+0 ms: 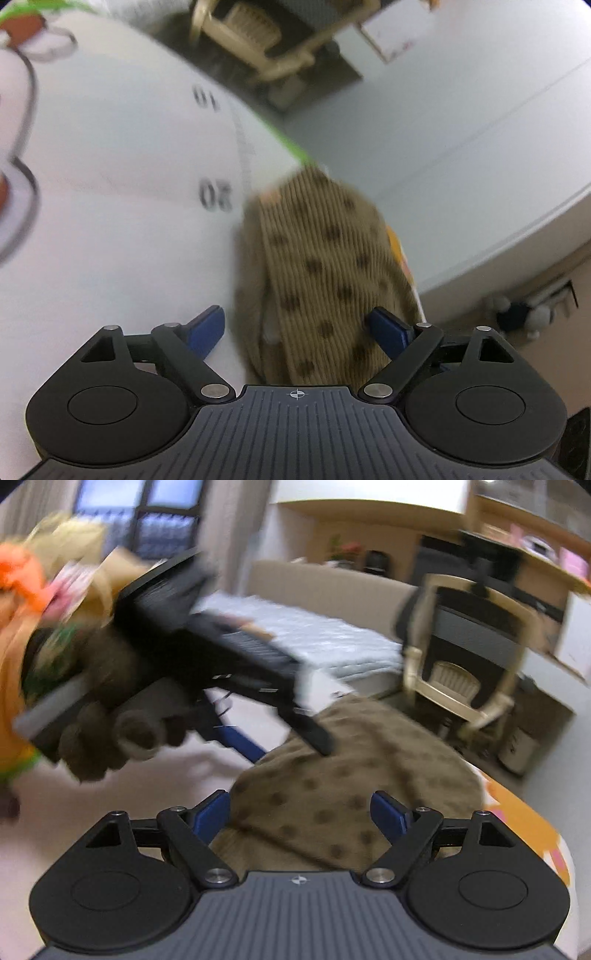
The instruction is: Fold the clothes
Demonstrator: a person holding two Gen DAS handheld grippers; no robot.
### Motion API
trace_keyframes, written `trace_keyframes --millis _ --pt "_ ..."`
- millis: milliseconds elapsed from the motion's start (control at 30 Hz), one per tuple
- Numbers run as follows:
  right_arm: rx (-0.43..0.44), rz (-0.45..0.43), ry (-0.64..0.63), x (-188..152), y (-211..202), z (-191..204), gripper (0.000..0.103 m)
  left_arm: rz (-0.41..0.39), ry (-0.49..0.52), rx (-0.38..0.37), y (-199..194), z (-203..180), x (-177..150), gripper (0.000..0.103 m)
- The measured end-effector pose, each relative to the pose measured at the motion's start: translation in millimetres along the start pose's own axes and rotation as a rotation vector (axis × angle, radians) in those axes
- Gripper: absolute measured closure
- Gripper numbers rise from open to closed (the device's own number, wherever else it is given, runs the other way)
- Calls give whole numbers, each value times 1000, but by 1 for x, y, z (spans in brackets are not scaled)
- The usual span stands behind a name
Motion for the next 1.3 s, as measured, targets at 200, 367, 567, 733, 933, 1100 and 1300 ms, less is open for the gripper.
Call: trace_keyframes --millis 200,367,567,733,933,1100,1300 --pt "-55 24 105 -13 6 -24 13 11 68 -119 -12 -37 -3 10" --pt "-98 -34 42 2 -8 -8 12 27 70 -145 -12 -47 -4 10" --pt "-96 -15 -86 10 12 22 5 28 95 -161 -15 -57 -5 9" --pt "-166 6 -64 2 18 2 13 -25 118 -164 -32 -45 2 9" --pt "-176 -11 -7 -2 8 -15 13 -81 217 -63 -44 -7 3 12" --pt "-161 -10 11 -9 8 -12 13 -30 344 62 -25 5 -8 29" --pt "-158 -18 16 -7 5 -22 13 -2 416 34 -6 4 -13 32"
Point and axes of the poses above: each gripper's, at about its wrist camera, not at the fingertips, and y roughly the way its jaws point, z to its left, x to its top, the point moved 6 cm from there along y, roughly the way its jaws point, and after that the axes turned 4 degrees about -y, right-handed, at the moved point
